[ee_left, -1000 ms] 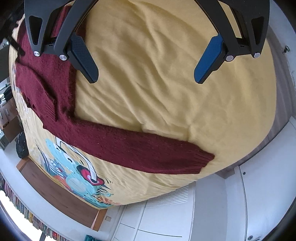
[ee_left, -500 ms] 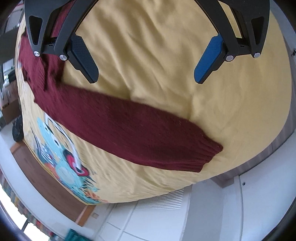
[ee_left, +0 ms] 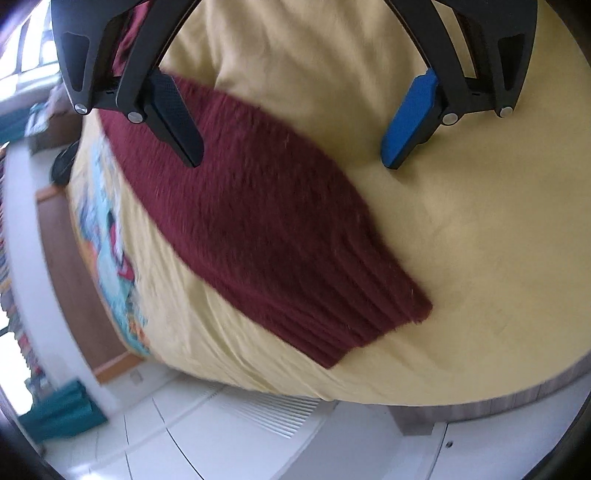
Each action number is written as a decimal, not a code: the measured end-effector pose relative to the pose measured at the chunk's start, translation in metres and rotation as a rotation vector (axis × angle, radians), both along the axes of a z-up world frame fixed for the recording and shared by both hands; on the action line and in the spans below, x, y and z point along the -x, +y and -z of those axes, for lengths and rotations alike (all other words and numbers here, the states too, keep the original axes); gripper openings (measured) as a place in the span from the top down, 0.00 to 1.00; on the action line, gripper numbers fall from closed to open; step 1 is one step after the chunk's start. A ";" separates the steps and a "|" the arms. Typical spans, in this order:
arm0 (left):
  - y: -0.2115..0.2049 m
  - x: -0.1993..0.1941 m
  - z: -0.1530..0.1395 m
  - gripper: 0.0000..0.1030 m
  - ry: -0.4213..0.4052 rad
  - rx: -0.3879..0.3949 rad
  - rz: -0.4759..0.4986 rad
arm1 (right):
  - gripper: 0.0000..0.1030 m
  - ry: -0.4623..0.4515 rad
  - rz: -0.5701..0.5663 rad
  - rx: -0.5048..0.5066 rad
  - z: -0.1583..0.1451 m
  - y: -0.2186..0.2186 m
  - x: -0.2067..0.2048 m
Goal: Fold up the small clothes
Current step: 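Close the left tool on the other sleeve's cuff, then fold the held sleeve across the sweater body and open the left tool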
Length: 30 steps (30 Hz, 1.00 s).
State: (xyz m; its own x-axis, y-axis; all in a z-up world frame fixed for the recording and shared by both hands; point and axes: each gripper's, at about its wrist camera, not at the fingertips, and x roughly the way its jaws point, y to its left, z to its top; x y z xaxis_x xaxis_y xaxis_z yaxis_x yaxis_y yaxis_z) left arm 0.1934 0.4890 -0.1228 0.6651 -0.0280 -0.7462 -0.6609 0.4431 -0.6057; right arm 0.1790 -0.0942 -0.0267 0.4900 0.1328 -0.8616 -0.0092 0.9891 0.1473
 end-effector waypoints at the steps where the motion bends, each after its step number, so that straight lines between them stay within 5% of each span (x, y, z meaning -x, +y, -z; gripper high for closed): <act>1: 0.005 0.001 0.000 0.09 -0.024 0.016 -0.012 | 0.64 0.002 -0.002 0.000 0.001 0.001 -0.001; 9: 0.031 0.003 0.007 0.38 -0.195 0.133 -0.060 | 0.64 0.013 -0.043 -0.001 0.006 0.016 -0.007; 14: 0.035 0.005 0.016 0.82 -0.243 0.220 -0.071 | 0.64 0.009 -0.062 0.001 0.003 0.022 -0.009; 30: 0.010 -0.016 -0.052 0.89 -0.194 0.135 -0.013 | 0.64 -0.026 -0.067 -0.033 -0.003 0.002 0.000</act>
